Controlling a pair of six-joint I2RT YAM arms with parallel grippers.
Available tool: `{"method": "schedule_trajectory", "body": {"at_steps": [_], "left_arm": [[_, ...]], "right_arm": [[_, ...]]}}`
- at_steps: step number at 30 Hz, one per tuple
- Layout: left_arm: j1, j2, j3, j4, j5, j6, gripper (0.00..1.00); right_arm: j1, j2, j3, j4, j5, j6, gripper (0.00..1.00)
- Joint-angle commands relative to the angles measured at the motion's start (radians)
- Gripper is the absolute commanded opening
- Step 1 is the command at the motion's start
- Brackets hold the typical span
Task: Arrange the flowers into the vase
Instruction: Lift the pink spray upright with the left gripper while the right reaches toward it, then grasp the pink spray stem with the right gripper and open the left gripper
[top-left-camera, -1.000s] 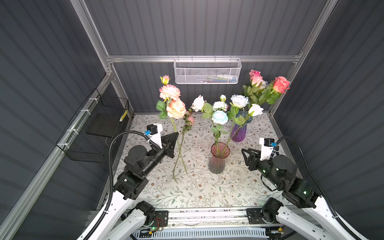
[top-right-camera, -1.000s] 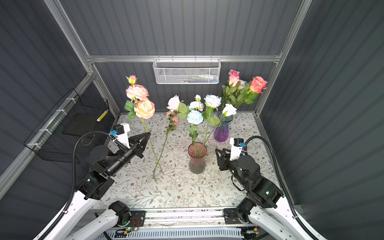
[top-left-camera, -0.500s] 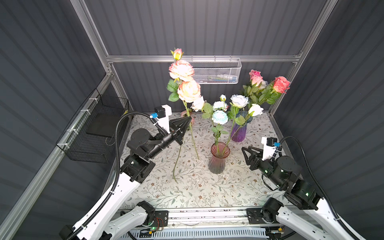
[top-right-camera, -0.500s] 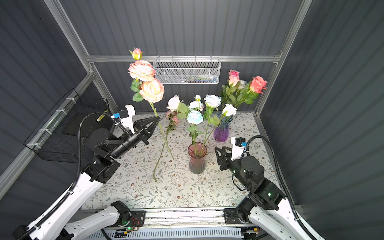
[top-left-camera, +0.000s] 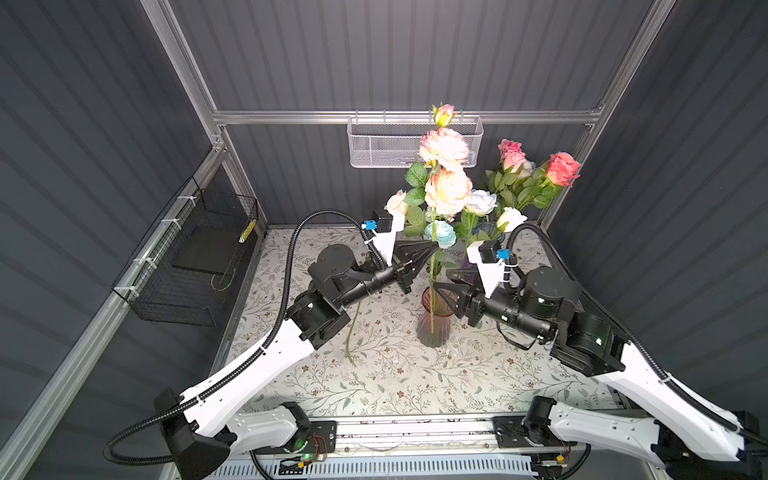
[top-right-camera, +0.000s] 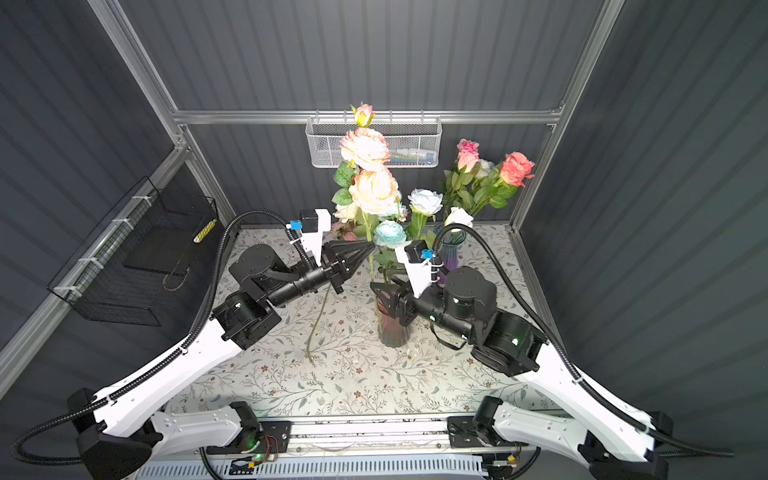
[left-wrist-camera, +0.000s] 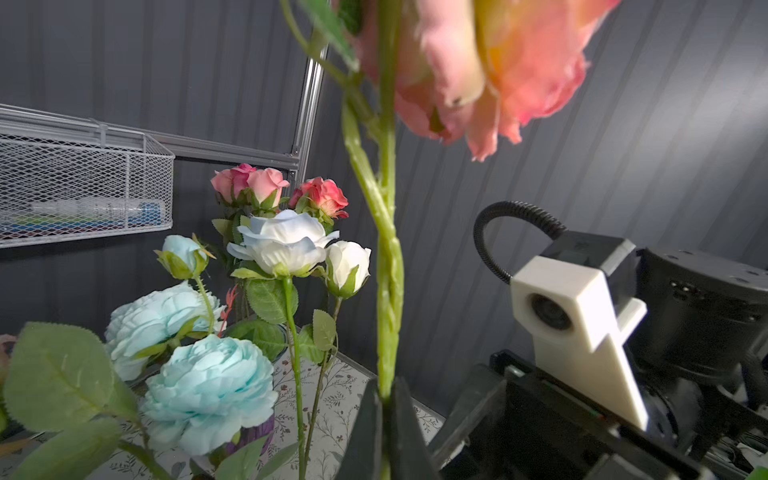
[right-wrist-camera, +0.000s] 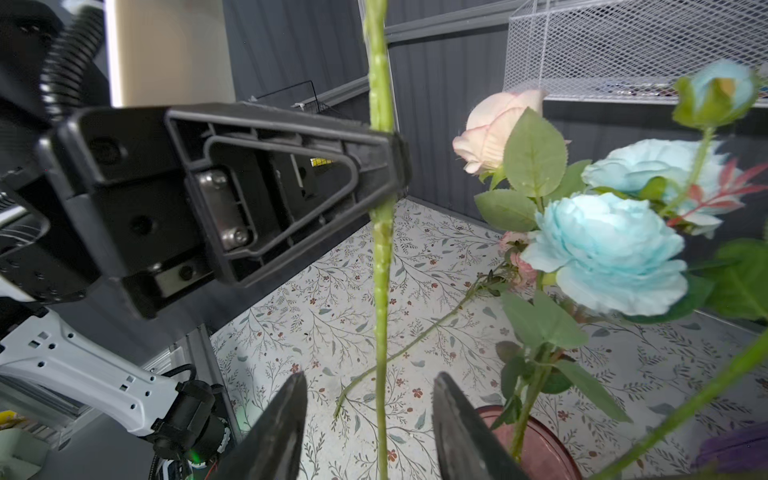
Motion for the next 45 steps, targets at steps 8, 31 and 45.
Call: {"method": "schedule_trajectory", "body": {"at_steps": [8,31,45], "left_arm": [[-0.021,-0.053,-0.032,0.044,-0.014,-0.005,0.00],[-0.021,-0.585,-0.320,-0.268,-0.591,0.108,0.94],[-0.021,-0.897,-0.522,-0.490,-0.786,-0.032,0.96]], "right_arm": [[0.002,0.092,0.102,0.032,0.059,-0.004,0.21],[0.010,0.064,0.045,0.218,0.278,-0.141,0.07],[0.011,0.065,-0.227,0.600,0.512,-0.198,0.06]]}}
